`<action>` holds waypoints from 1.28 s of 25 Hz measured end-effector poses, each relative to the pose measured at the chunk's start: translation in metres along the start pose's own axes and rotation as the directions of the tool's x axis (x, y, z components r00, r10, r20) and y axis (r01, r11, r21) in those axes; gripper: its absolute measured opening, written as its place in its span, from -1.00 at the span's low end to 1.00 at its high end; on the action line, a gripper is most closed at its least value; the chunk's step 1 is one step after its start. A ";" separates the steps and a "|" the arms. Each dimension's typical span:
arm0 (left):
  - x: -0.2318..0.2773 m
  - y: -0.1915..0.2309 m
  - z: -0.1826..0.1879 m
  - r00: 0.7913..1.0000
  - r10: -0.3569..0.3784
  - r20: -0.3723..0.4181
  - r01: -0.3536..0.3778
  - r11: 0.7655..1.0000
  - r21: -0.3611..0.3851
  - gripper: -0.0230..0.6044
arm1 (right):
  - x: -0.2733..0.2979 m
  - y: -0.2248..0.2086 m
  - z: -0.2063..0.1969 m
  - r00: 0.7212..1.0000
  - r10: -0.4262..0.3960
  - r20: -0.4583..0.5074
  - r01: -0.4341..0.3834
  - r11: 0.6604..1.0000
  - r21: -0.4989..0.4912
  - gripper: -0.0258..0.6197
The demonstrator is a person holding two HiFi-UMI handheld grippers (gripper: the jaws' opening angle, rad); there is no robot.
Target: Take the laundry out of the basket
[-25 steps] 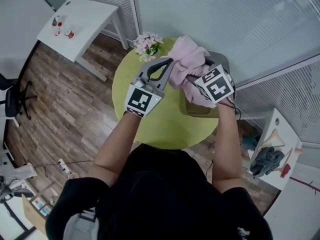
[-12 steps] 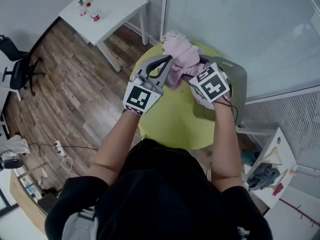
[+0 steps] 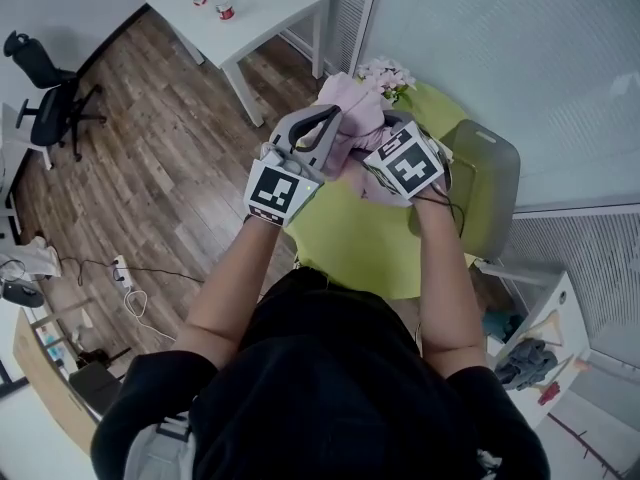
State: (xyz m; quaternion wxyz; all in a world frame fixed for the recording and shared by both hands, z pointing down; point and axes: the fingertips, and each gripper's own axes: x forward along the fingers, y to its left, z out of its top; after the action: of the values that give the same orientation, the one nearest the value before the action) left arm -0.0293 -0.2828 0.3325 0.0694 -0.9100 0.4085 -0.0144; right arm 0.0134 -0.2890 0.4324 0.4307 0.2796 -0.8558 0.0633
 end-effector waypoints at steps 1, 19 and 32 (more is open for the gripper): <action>-0.003 0.002 -0.004 1.000 0.004 -0.007 -0.004 1.000 -0.001 -0.89 | 0.007 0.005 -0.001 1.000 0.012 -0.007 -0.012 1.000 0.000 0.29; -0.047 0.022 -0.123 0.984 0.044 -0.174 -0.058 0.995 -0.076 -0.89 | 0.125 0.082 -0.047 0.972 0.209 -0.110 -0.204 0.977 0.057 0.29; -0.070 0.017 -0.217 0.962 0.042 -0.270 -0.091 0.981 -0.174 -0.89 | 0.199 0.129 -0.116 0.929 0.291 -0.228 -0.268 0.955 0.128 0.29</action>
State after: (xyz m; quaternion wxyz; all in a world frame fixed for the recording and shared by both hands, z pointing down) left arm -0.1065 -0.2668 0.5469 -0.0701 -0.8881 0.4441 -0.0958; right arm -0.0684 -0.2248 0.6754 0.5057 0.1650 -0.8232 0.1985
